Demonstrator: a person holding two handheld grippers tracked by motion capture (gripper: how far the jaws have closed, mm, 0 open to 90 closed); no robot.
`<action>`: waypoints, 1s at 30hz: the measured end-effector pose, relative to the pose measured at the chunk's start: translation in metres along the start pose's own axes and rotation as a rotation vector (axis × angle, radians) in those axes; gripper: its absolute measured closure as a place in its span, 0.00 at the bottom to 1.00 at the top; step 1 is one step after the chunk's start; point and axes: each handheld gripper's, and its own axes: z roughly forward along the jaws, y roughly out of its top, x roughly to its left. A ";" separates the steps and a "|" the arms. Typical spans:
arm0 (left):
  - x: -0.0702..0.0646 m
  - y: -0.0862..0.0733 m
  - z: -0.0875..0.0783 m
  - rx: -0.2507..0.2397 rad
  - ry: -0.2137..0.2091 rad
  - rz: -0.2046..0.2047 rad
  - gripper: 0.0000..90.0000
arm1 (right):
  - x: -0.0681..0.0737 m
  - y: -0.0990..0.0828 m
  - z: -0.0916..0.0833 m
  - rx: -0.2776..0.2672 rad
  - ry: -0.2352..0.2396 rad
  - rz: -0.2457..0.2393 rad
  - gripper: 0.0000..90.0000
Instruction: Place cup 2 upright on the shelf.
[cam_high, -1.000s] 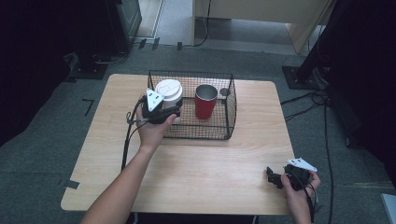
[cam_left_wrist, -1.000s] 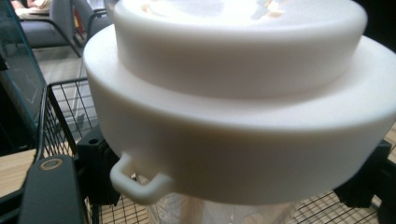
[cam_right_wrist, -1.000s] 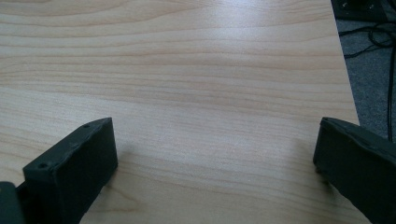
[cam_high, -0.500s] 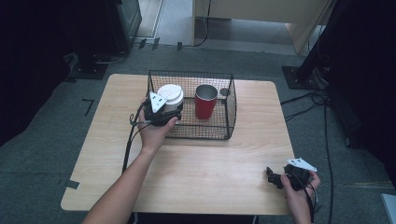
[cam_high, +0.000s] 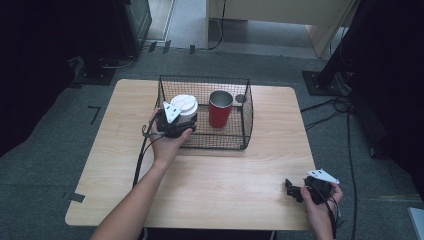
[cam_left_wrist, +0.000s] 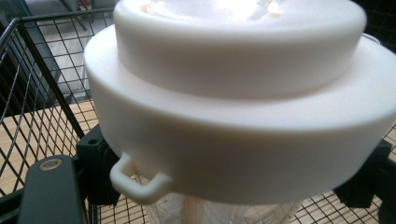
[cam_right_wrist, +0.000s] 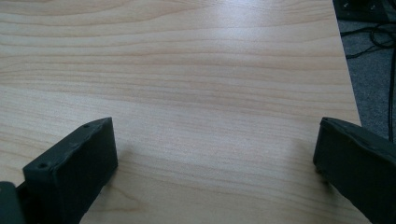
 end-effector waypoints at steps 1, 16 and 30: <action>0.000 0.000 0.000 0.001 0.002 -0.004 0.18 | 0.000 0.000 0.000 0.001 0.000 0.002 0.00; 0.001 -0.002 -0.007 0.004 -0.013 -0.027 0.15 | 0.000 0.000 0.000 0.001 0.004 -0.001 0.00; 0.000 0.009 -0.023 -0.038 0.004 -0.047 0.00 | 0.000 0.000 0.000 0.001 0.004 -0.001 0.00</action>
